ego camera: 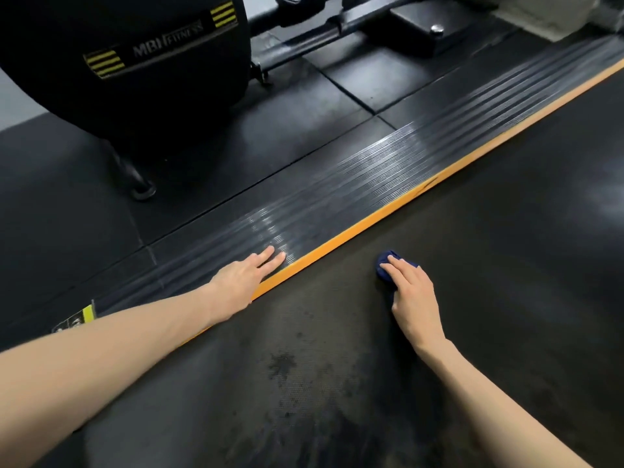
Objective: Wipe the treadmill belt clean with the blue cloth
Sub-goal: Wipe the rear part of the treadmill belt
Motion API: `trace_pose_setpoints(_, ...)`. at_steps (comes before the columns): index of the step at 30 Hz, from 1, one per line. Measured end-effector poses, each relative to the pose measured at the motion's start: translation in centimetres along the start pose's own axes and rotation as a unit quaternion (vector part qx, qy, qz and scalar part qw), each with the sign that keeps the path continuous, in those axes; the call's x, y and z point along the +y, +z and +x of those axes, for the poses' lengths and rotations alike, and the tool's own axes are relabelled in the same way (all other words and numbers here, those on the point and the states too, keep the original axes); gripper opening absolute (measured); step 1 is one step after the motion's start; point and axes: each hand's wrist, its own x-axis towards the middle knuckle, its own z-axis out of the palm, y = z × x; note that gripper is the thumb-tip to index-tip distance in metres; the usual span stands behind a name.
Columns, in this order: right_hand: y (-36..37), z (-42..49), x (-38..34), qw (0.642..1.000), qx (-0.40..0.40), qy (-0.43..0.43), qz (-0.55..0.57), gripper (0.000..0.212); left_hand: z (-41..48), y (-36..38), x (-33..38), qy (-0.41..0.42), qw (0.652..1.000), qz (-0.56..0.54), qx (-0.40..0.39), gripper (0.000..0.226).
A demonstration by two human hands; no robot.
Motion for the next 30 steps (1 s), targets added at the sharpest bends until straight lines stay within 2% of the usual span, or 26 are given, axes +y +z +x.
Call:
trace_pose_setpoints(4,0.5,0.2,0.0,1.000,0.008,0.004,-0.009,0.060,-0.3,-0.2,0.5,-0.022,1.000,-0.005,-0.005,0.101)
trace_pose_setpoints(9,0.7,0.9,0.6,0.999,0.043,-0.007,0.020,0.047,-0.6,0.4,1.8,-0.072,0.996,-0.031,0.030,0.090)
trace_pose_setpoints(11,0.6,1.8,0.9,0.999,0.049,0.000,0.023,0.048,-0.8,0.8,2.1,-0.087,0.994,-0.037,0.053,0.084)
trace_pose_setpoints(17,1.0,4.0,-1.6,0.992,0.033,0.120,0.000,0.053,-0.5,0.6,1.8,-0.091,0.992,-0.048,0.076,0.078)
trace_pose_setpoints(20,2.6,0.4,-8.1,1.000,0.004,0.010,0.005,0.044,-0.7,0.4,2.3,-0.104,0.990,-0.048,0.088,0.079)
trace_pose_setpoints(21,3.4,-1.7,-10.3,0.998,-0.036,-0.049,0.020,0.046,-0.6,0.7,2.4,-0.104,0.989,-0.048,0.095,0.079)
trace_pose_setpoints(22,4.0,-3.8,-12.2,0.990,-0.082,-0.114,0.035,0.057,-0.5,1.1,2.5,-0.103,0.988,-0.050,0.100,0.080)
trace_pose_setpoints(24,4.7,-6.0,-13.3,0.952,-0.160,-0.259,0.028,0.078,-0.4,1.4,2.4,-0.106,0.987,-0.060,0.100,0.083)
trace_pose_setpoints(26,4.6,-4.0,-10.3,0.914,-0.184,-0.361,0.020,0.068,-0.3,1.2,2.5,-0.107,0.988,-0.071,0.084,0.082)
trace_pose_setpoints(27,3.9,-2.4,-8.5,0.920,-0.178,-0.348,0.014,0.059,-0.3,1.1,2.4,-0.108,0.988,-0.074,0.079,0.080)
trace_pose_setpoints(28,3.0,-1.0,-6.5,0.944,-0.150,-0.295,0.008,0.053,-0.2,1.1,2.3,-0.107,0.988,-0.074,0.078,0.079)
trace_pose_setpoints(30,0.8,0.9,-2.2,0.989,-0.075,-0.129,-0.008,0.055,0.1,1.6,2.2,-0.104,0.989,-0.067,0.086,0.079)
